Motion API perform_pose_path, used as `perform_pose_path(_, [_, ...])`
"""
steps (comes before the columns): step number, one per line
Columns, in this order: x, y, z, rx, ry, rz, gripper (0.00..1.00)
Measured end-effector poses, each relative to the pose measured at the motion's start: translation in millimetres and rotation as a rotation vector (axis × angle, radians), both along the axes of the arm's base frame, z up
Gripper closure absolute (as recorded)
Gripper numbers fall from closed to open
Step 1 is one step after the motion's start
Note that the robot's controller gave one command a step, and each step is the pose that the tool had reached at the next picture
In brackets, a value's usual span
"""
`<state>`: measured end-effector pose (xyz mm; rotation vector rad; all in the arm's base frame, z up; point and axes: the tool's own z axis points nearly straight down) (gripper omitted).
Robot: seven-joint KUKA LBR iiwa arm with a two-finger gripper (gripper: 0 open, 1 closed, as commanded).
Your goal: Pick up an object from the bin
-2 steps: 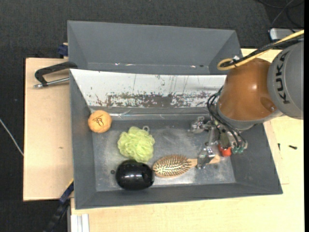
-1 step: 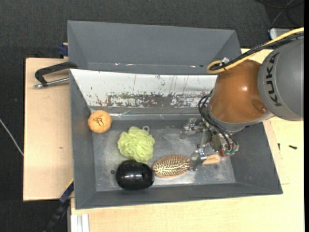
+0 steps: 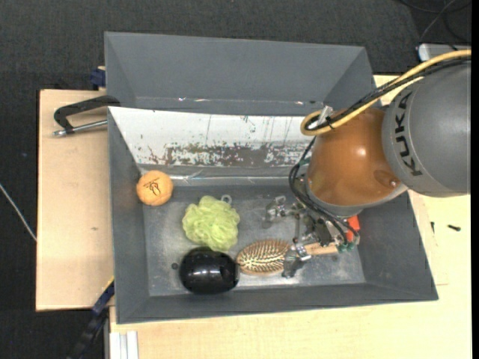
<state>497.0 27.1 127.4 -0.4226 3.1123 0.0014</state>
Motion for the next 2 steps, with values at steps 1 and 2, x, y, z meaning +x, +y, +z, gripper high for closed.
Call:
perform_pose_path(1, [-4.8,10.8,-58.5,0.001,-0.003,0.082,0.0])
perform_pose_path(2, [1.8,6.5,-54.6,0.003,-0.01,0.146,1.0])
